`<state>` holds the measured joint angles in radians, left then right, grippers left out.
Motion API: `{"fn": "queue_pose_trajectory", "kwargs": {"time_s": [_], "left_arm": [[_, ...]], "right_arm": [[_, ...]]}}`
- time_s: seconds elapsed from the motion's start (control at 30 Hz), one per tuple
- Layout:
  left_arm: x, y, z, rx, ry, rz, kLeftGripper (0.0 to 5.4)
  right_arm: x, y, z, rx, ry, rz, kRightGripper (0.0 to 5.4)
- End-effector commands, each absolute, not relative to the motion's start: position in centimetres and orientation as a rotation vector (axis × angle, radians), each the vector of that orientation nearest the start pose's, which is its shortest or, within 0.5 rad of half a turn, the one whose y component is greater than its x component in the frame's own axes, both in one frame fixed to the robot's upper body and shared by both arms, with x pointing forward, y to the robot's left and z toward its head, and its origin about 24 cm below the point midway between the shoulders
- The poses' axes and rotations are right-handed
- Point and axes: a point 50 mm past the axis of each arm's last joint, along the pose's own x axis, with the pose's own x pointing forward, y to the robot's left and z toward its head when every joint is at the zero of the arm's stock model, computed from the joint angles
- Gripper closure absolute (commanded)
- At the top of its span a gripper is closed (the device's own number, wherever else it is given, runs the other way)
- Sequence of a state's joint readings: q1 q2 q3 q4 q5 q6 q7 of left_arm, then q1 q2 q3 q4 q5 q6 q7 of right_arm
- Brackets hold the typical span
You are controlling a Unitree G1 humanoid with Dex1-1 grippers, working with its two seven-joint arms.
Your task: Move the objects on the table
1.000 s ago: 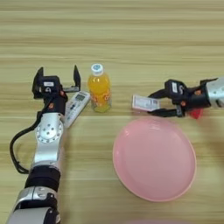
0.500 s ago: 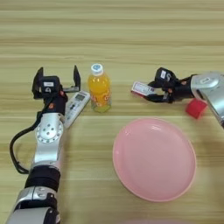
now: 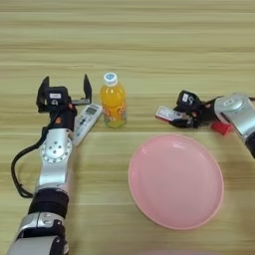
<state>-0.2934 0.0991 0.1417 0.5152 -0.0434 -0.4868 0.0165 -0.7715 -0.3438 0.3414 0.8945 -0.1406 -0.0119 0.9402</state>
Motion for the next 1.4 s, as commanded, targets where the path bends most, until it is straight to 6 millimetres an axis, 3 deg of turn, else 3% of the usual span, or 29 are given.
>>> {"fn": "queue_pose_trajectory", "kwargs": {"time_s": [0.03,0.13,0.17,0.63,0.8,1.03,1.4], "left_arm": [[30.1,18.8,5.2,0.048,-0.270,0.099,0.00],[30.0,18.8,5.2,0.049,-0.270,0.100,0.00],[30.0,18.8,5.2,0.049,-0.270,0.100,0.00],[30.1,18.6,5.3,0.046,-0.271,0.101,0.00],[30.2,18.5,5.2,0.042,-0.267,0.102,0.00],[30.3,18.6,5.2,0.042,-0.265,0.102,0.00],[30.4,18.7,5.1,0.044,-0.262,0.104,0.00]], "right_arm": [[35.2,-14.7,4.9,-0.631,0.501,1.055,3.30],[35.1,-14.9,4.7,-0.645,0.503,1.059,3.30],[35.1,-14.9,4.7,-0.646,0.503,1.058,3.01],[35.0,-14.6,5.6,-0.644,0.440,1.083,1.41],[35.0,-13.5,8.8,-0.614,0.274,1.102,0.71],[33.2,-12.3,11.9,-0.538,0.104,1.155,0.01],[30.3,-8.9,14.3,-0.303,-0.072,1.219,0.01]]}}
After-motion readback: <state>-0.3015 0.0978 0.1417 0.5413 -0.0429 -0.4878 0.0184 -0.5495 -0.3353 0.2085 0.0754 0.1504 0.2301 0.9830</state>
